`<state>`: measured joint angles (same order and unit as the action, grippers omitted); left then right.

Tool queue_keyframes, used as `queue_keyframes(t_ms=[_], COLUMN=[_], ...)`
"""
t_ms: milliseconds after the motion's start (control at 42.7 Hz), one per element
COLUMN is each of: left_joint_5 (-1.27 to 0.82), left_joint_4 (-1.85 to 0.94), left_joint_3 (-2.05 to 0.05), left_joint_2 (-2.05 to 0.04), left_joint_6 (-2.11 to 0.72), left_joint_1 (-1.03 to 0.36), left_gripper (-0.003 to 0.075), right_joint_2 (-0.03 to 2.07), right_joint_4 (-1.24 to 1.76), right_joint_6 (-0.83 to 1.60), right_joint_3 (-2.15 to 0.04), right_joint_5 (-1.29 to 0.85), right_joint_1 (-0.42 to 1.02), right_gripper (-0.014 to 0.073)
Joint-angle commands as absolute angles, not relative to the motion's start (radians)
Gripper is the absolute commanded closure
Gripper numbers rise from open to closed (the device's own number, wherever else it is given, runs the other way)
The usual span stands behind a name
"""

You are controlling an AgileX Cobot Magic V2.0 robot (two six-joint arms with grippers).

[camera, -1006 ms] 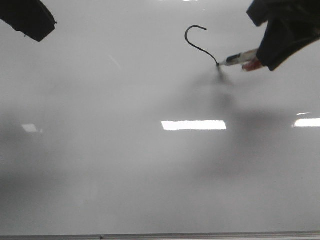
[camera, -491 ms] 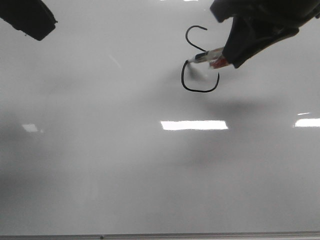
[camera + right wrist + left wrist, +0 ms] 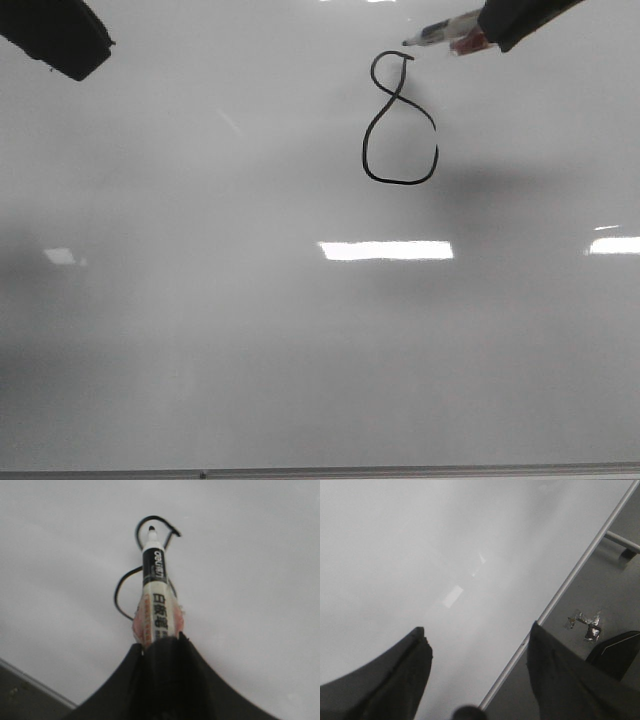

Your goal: Write number 8 on whiteboard

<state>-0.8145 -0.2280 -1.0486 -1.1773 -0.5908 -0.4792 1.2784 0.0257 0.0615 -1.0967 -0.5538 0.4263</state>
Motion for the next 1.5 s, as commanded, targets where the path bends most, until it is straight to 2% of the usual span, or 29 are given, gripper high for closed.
queue_keyframes(t_ms=[0,211,421,702,1076,1474], left_joint_5=[-0.762,-0.788,-0.791,-0.842,-0.845,-0.845], left_joint_4=[-0.249,-0.283,-0.528,-0.698,-0.814,-0.767], left_joint_3=[-1.075,-1.075,-1.078,-1.078,-1.078,-1.078], left_joint_2=[-1.158,-1.158,-1.162,-1.264,-1.321,-1.321], left_joint_6=[-0.598,-0.722,-0.972,-1.158,-1.271,-1.271], left_joint_1=[-0.491,-0.61,-0.729,-0.737,-0.737,-0.737], left_gripper=[0.03,0.0298,0.0299,0.0299,0.0309,0.059], right_joint_2=[1.185,1.071,1.06,1.06,1.06,1.06], right_joint_4=[0.02,0.02,0.05,0.26,0.278,0.285], right_joint_6=[0.145,0.355,0.508,0.725,0.727,0.726], right_joint_3=[-1.097,-1.035,-1.029,-1.029,-1.029,-1.029], right_joint_5=[-0.544,-0.74,-0.869,-0.877,-0.859,-0.843], right_joint_1=[0.493,0.644,0.72,0.745,0.745,0.745], right_gripper=[0.0654,0.0654,0.0654,0.0654,0.0654,0.0653])
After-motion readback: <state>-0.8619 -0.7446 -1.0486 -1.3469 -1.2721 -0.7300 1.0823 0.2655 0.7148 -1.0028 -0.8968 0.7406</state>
